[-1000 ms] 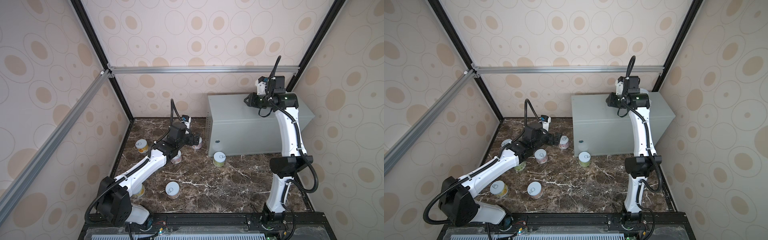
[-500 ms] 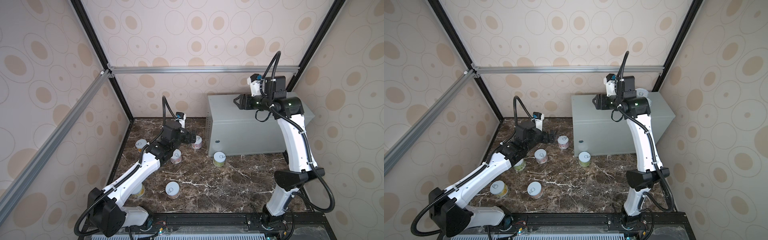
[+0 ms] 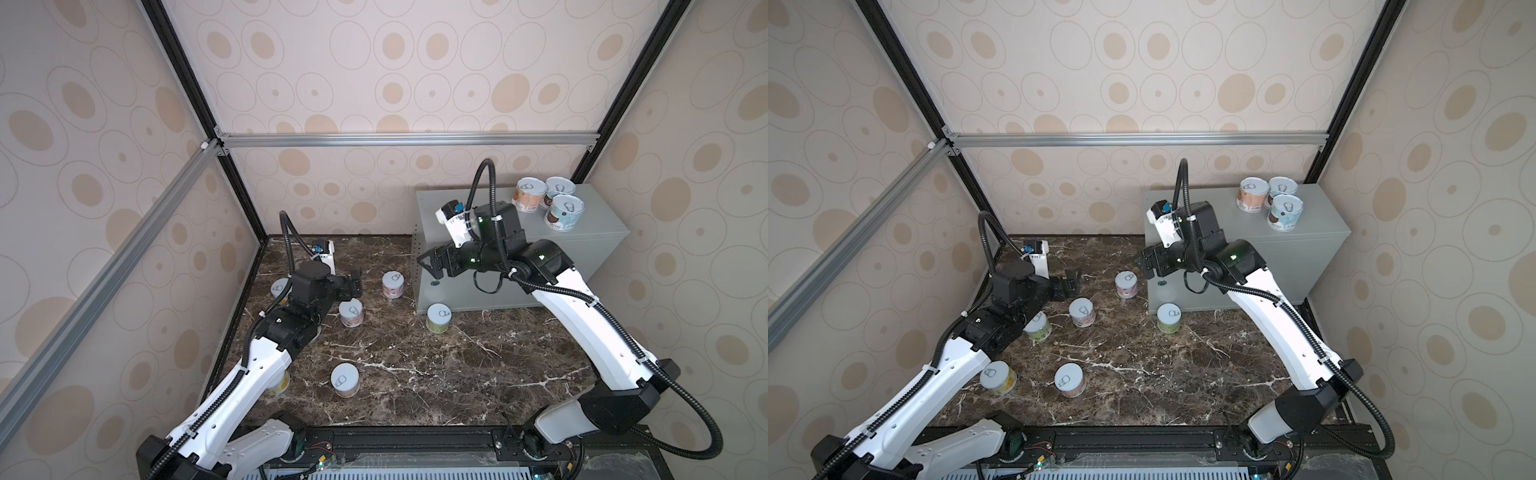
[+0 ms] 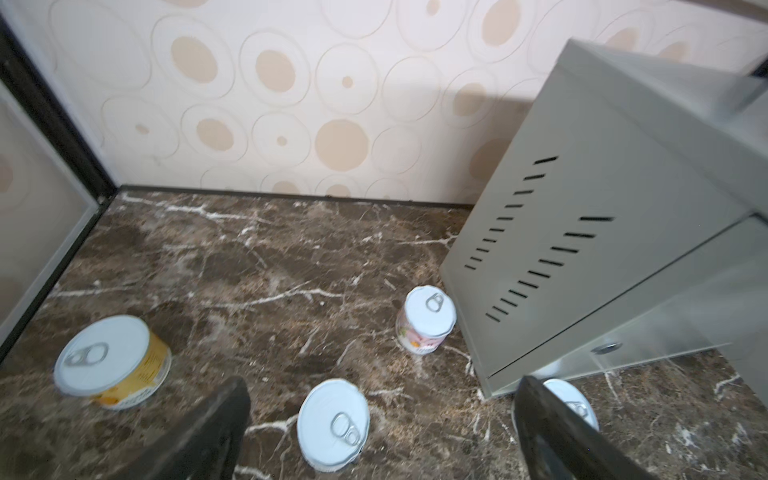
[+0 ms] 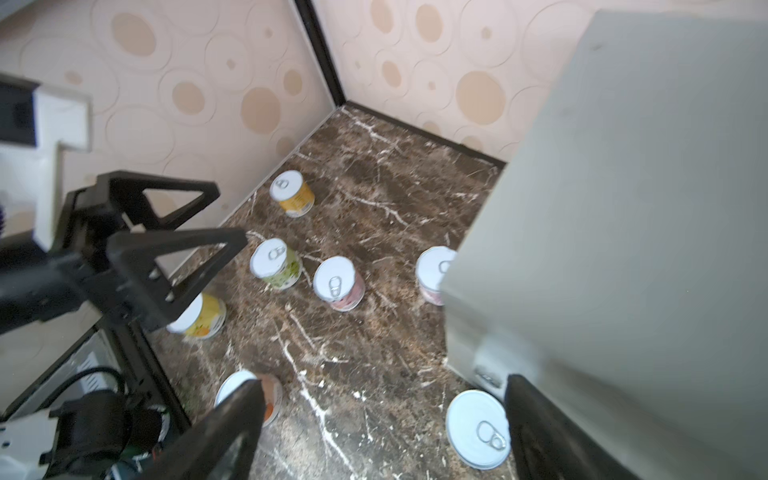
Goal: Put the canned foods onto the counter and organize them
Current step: 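Lower the right gripper onto the white-lidded can nearest the robot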
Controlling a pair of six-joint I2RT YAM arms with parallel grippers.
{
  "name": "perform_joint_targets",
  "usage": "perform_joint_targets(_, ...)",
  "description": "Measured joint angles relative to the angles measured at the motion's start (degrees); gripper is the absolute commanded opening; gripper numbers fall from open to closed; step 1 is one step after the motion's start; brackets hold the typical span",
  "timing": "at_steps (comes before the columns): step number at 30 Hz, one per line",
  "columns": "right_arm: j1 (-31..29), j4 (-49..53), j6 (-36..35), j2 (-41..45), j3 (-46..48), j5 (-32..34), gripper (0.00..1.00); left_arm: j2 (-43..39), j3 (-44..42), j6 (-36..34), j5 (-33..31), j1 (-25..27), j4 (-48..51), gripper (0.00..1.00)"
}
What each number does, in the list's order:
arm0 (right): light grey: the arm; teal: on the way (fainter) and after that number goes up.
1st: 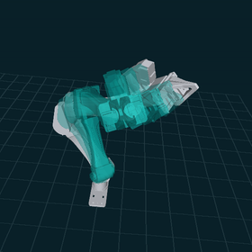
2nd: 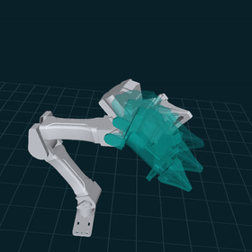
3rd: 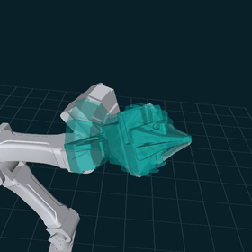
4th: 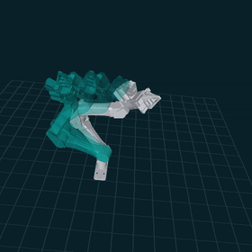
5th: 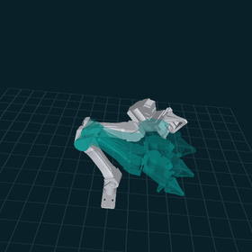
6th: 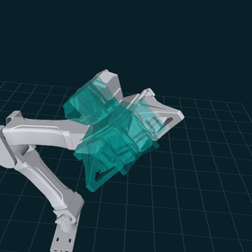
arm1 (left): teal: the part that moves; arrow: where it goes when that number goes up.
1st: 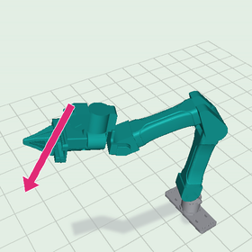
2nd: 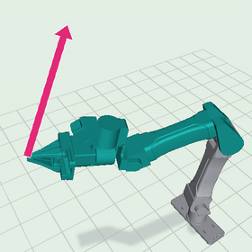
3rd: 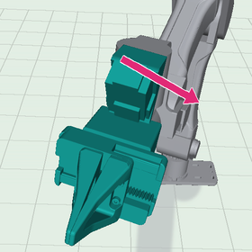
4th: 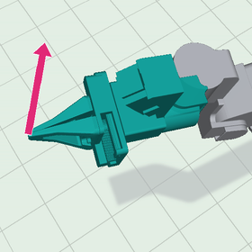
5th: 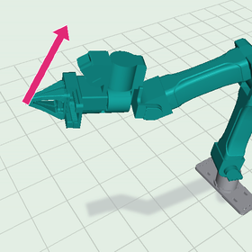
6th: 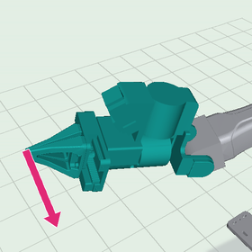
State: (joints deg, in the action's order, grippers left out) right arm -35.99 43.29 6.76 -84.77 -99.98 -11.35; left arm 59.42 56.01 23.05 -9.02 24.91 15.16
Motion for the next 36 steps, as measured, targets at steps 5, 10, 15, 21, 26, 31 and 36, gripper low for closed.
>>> perform_joint_targets(5,-6.82,-6.43,0.09,3.39,10.95,0.72,0.98,-0.68,-4.98,3.41,1.53,-2.78,0.57,0.99)
perform_joint_targets(10,-13.03,-13.05,-0.26,4.0,20.02,0.92,0.99,-0.72,-7.89,5.86,2.56,-5.11,0.79,0.99)
perform_joint_targets(15,-18.49,-21.86,-0.61,3.02,28.89,0.72,0.99,-0.72,-9.75,7.23,3.32,-7.82,0.76,0.99)
perform_joint_targets(21,-22.77,-34.42,0.28,-3.06,37.59,-1.29,0.99,-0.7,-10.95,7.8,5.09,-11.65,0.72,0.99)
perform_joint_targets(26,-25.99,-41.31,0.17,-9.88,39.76,-1.84,0.99,-0.55,-12.2,7.87,6.62,-13.75,-0.31,0.99)
perform_joint_targets(31,-28.63,-46.62,-0.66,-14.4,40.79,-2.25,0.99,1.07,-13.29,7.87,7.82,-14.82,-1.44,0.99)
perform_joint_targets(36,-29.75,-51.06,-0.9,-17.81,41.42,-3.19,0.99,1.9,-14.56,7.87,8.83,-16.2,-2.6,0.99)
